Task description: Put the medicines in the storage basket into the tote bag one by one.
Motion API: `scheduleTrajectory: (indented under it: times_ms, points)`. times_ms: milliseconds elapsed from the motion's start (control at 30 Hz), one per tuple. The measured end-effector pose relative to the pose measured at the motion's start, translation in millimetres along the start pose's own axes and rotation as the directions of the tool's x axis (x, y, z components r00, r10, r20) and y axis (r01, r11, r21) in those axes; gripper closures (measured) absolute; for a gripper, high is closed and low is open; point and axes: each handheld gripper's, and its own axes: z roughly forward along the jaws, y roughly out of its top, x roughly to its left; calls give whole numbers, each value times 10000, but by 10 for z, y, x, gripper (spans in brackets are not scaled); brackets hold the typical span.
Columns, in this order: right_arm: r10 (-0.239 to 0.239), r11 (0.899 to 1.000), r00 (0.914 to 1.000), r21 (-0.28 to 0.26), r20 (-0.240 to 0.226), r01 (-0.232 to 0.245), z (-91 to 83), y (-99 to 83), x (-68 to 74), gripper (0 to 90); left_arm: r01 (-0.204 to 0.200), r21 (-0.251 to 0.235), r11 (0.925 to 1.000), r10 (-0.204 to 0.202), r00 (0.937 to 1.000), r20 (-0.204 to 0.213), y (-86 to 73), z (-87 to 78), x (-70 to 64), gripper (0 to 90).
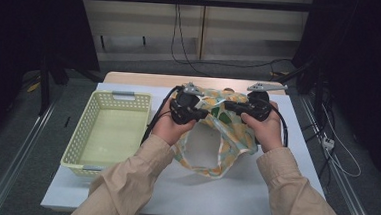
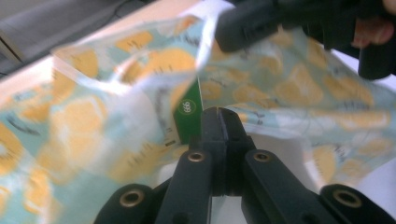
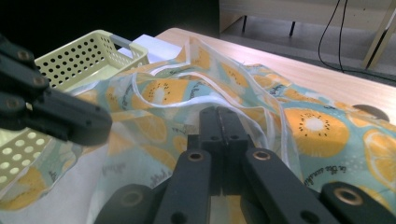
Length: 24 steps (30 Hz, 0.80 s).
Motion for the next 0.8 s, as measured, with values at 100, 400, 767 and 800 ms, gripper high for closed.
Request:
scheduleTrajectory:
  times_ms: [100, 400, 767, 800]
  points:
    - [-75, 10000, 10000, -64, -10, 75, -33, 52, 4, 900, -33, -81, 10000, 32, 9999, -141, 124, -42, 22, 900]
    - [-190, 9997, 9998, -153, 14, 191, -80, 181, 6, 900, 77, -486, 9988, -88, 9997, -224, 435, -155, 133, 900]
    - [-263, 9965, 9993, -788, 252, 282, -210, 570, 8, 900, -58, -934, 9956, -1, 9980, -638, 864, -279, 264, 900]
    - [-280, 9953, 9994, -926, 217, 299, -229, 620, 19, 900, -84, -984, 9951, 21, 9979, -647, 888, -275, 263, 900]
